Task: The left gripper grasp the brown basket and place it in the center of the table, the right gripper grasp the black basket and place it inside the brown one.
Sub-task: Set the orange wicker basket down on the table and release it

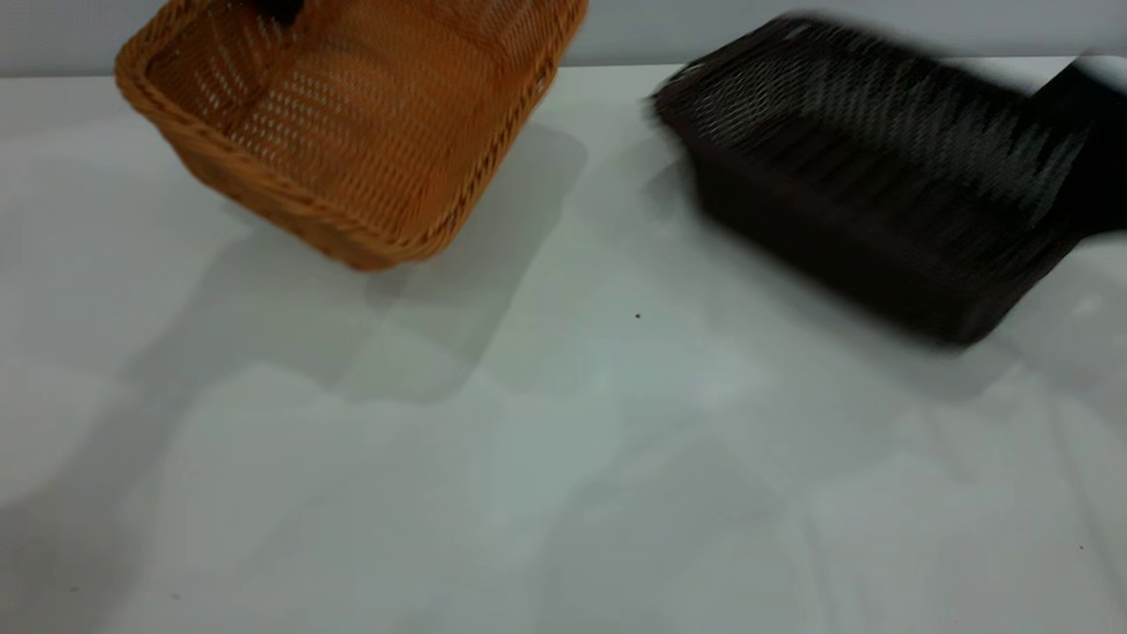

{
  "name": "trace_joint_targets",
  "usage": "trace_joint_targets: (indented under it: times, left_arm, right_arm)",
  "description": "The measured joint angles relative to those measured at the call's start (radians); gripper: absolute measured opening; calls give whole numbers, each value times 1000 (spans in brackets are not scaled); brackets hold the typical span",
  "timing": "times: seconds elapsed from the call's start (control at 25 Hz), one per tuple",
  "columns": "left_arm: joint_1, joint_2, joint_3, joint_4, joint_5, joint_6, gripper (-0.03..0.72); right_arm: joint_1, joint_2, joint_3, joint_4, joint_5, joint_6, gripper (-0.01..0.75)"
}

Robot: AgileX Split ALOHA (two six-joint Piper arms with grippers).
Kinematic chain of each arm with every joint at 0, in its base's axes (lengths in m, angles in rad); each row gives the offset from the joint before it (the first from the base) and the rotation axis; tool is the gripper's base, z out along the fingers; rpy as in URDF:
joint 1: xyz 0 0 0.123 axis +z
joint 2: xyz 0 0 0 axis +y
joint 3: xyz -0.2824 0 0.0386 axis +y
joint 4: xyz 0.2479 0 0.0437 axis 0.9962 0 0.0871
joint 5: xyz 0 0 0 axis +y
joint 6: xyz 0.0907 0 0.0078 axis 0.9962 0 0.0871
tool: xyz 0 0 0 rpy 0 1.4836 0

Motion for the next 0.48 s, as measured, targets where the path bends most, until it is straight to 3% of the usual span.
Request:
trace_joint_targets:
  times: [0.08,0.2,0.32,0.48]
  left_arm:
    - [-20,0,0,-52,44,117,83]
    - [-64,0,0,-155,84,364,83]
    - [-124,2,0,-270,124,647,83]
    - [-201,32,0,-360,170,940,83]
  right_arm:
    - [-75,-38,-54,-8,33,-76,81]
    - [-171,-72,-135,-23,166,-107,81]
    - [-229,-77,-190,-61,321,-115,81]
    - [-304,-77,-226,-161,427,-124,81]
